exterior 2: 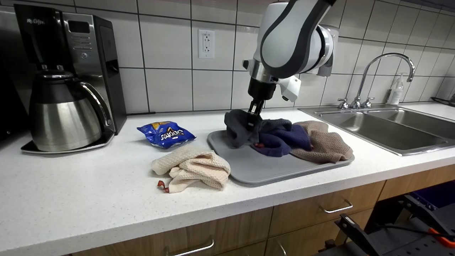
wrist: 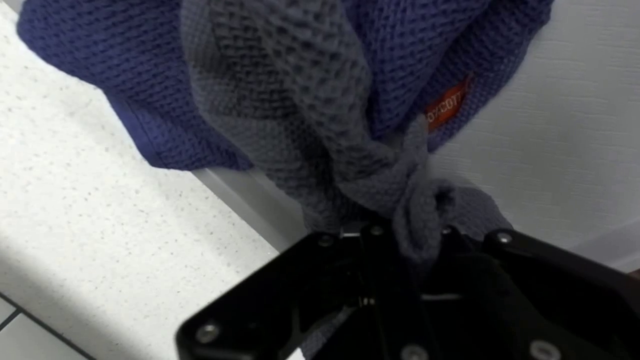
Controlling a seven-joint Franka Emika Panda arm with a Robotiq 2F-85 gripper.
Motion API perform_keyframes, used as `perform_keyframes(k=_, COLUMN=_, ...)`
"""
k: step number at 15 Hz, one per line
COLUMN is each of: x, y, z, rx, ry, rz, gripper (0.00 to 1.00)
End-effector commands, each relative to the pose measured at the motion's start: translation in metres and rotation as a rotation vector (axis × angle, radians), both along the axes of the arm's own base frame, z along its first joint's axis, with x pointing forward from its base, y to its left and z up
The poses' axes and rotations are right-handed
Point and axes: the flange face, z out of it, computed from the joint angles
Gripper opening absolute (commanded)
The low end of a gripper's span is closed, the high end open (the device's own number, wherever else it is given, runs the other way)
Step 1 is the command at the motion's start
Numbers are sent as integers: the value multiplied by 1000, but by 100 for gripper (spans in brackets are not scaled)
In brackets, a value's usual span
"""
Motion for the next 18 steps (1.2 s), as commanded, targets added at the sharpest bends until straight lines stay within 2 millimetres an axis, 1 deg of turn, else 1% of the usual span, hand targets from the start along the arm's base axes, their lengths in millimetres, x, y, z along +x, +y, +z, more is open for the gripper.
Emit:
perform_keyframes(k=1, x=3, y=-1, z=7, rx=-13, ry=-4, rz=-8, gripper=3)
perform_keyframes(k=2, x=2, y=-2, z=8, rx=-15, ry=-4, rz=-5, gripper=37)
perform_keyframes(k=3, x=1, y=-2, z=9, rx=-14, ry=-5, rz=-5, gripper=39)
perform_keyframes(k=4, x=1, y=-3, z=10, rx=-14, ry=-6, rz=-6, gripper=45)
perform_keyframes(k=10, x=1, y=-7, z=16, rx=-14, ry=-13, rz=-14, gripper=89)
perform_keyframes(k=11, x=1, y=-8, z=17, rx=-10, ry=-14, rz=-19, gripper=98)
perform_keyframes(k=12, x=1, y=-10, z=19, rx=-6, ry=-17, rz=-24, gripper=100)
perform_keyframes(k=15, x=3, y=-18, z=31, rx=16, ry=-39, rz=-41, gripper=100)
perform_keyframes(k=16, x=6, y=-11, z=14, rx=9, ry=-25, rz=-31, gripper=100)
perform_keyframes(k=18, x=6, y=-13, z=15, rx=9, ry=-26, rz=-34, gripper=100)
